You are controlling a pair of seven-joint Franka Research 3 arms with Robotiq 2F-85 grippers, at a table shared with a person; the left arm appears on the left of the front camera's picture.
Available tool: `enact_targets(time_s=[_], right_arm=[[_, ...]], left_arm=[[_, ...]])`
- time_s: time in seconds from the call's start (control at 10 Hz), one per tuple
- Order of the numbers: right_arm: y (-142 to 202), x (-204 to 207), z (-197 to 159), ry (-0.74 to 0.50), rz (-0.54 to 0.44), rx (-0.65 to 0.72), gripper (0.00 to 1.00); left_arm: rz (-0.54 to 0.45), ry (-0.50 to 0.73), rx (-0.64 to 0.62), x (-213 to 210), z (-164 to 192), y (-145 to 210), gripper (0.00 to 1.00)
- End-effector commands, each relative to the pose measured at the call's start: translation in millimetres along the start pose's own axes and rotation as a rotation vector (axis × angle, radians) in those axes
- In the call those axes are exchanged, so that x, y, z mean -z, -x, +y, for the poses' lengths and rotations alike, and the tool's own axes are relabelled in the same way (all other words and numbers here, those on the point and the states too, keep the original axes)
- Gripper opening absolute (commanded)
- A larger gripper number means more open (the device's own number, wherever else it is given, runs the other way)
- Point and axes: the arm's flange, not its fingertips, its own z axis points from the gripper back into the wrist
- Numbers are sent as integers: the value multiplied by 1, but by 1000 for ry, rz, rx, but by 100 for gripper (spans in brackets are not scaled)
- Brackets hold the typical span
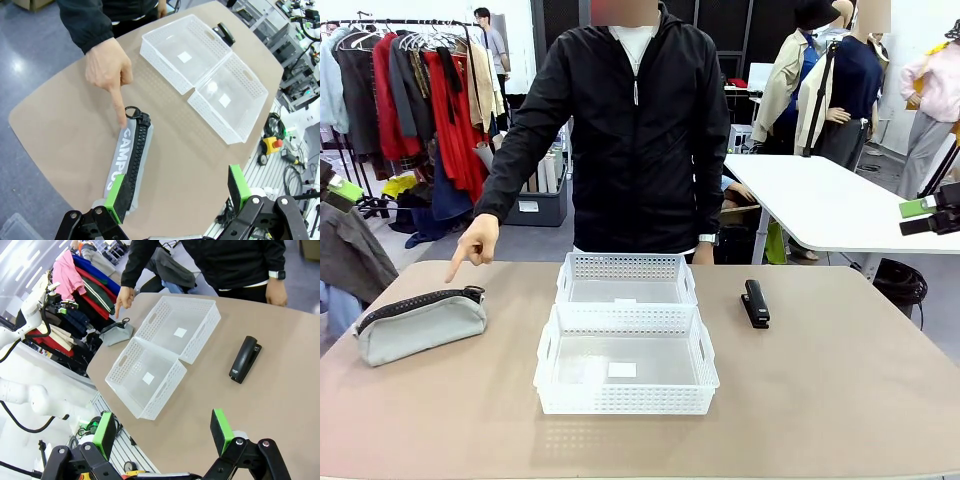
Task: Distribute items into two baskets.
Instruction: Pick up the Pencil pouch that the person points to.
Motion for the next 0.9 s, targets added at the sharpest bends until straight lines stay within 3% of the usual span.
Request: enact_targets(time_s=[0.0,0.8], right_arm=[[0,1,2,-8,-7,6,100],[0,1,2,-8,-7,6,100]], left_arm=[[34,-42,5,6,8,-9,100],[475,-214,228,106,39,-38,100]])
